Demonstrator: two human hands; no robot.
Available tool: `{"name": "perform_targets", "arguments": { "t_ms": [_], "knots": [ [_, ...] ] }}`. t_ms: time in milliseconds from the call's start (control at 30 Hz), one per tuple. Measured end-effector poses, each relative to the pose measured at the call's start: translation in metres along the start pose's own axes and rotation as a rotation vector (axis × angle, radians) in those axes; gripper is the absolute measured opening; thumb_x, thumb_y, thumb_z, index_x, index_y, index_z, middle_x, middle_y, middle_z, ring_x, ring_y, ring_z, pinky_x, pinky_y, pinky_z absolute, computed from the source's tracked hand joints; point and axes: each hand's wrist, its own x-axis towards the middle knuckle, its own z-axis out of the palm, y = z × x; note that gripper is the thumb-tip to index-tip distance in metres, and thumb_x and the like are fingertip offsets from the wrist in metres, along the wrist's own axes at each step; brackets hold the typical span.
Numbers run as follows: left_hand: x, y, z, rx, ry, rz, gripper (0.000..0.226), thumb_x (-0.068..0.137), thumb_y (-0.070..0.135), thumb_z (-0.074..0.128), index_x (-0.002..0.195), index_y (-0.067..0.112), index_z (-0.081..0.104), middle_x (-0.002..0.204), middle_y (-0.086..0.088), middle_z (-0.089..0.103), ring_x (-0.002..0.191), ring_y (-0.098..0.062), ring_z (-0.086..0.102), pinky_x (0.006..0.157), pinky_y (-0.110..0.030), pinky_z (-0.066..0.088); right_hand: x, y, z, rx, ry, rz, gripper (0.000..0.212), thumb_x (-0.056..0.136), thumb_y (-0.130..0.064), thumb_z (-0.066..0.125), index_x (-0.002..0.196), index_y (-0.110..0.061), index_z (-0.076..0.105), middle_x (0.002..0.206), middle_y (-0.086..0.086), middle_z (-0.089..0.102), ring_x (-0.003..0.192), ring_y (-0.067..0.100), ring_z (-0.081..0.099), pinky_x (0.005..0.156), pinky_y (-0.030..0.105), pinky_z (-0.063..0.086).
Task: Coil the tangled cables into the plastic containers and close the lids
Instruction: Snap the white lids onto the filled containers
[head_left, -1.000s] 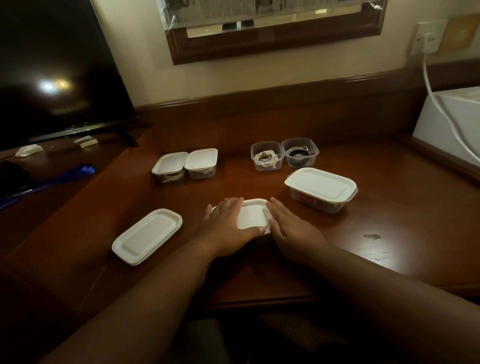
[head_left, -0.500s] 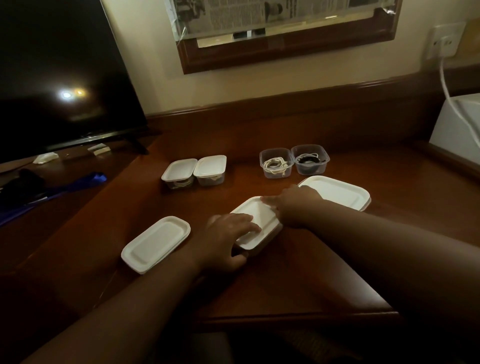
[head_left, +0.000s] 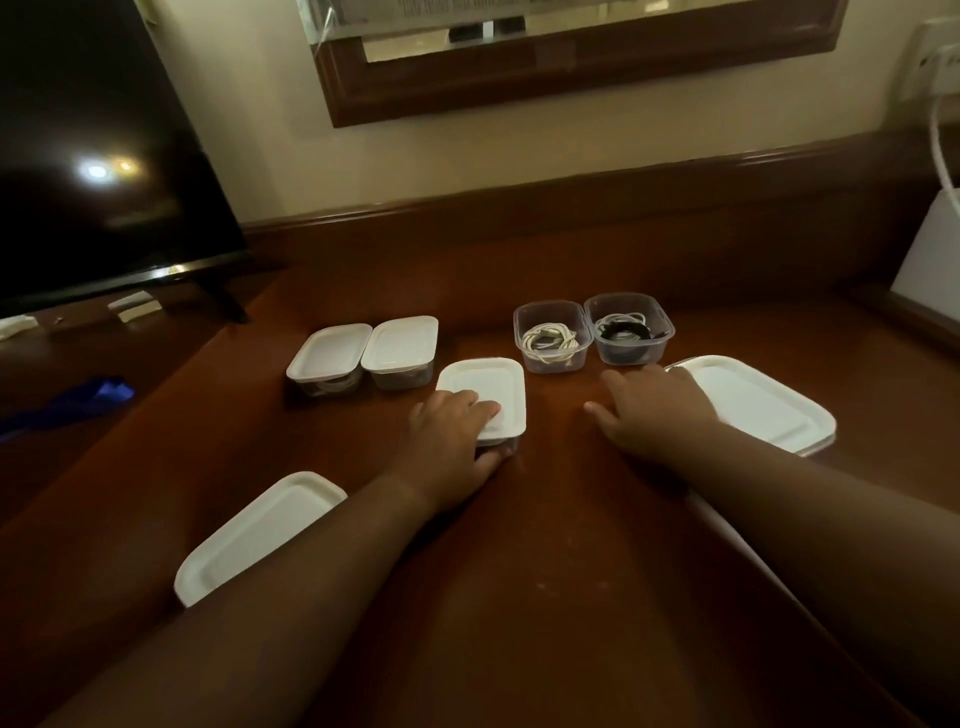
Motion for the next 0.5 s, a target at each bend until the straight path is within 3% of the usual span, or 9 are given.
{"name": "perform_targets", "arguments": {
  "t_ms": [167, 333, 500],
  "knots": [
    [0.052, -0.008, 0.009, 0.094, -0.008, -0.074, 0.061, 0.095, 0.064, 0.042, 0.144, 0.027, 0.045, 0.149, -0.003, 0.045, 0.135, -0.024, 0.039, 0.108, -0.042, 0.031, 0.030, 0.003, 0.001, -0.109, 0.076, -0.046, 0.052, 0.094, -0.052, 0.043, 0.133, -0.019, 0.046, 0.136, 0.009, 0.054, 0.128, 0.030, 0.047, 0.111, 0.048, 0.028],
    [0.092, -0.017, 0.018, 0.179, -0.054, -0.086, 0.059, 0.096, 0.057, 0.042, 0.147, 0.028, 0.041, 0.150, -0.005, 0.044, 0.136, -0.027, 0.039, 0.109, -0.046, 0.031, 0.059, -0.024, 0.000, 0.003, 0.062, -0.170, 0.069, 0.095, -0.046, 0.050, 0.152, -0.018, 0.025, 0.160, 0.011, 0.026, 0.147, 0.029, 0.023, 0.119, 0.049, 0.020],
    [0.116, -0.029, 0.021, 0.204, -0.132, -0.090, 0.057, 0.101, 0.042, 0.041, 0.154, 0.028, 0.026, 0.159, -0.007, 0.030, 0.143, -0.027, 0.031, 0.112, -0.049, 0.024, 0.072, -0.037, 0.014, 0.048, 0.012, -0.133, 0.076, 0.092, -0.049, 0.053, 0.153, -0.017, 0.022, 0.159, 0.012, 0.027, 0.147, 0.031, 0.023, 0.120, 0.049, 0.019]
  ]
}}
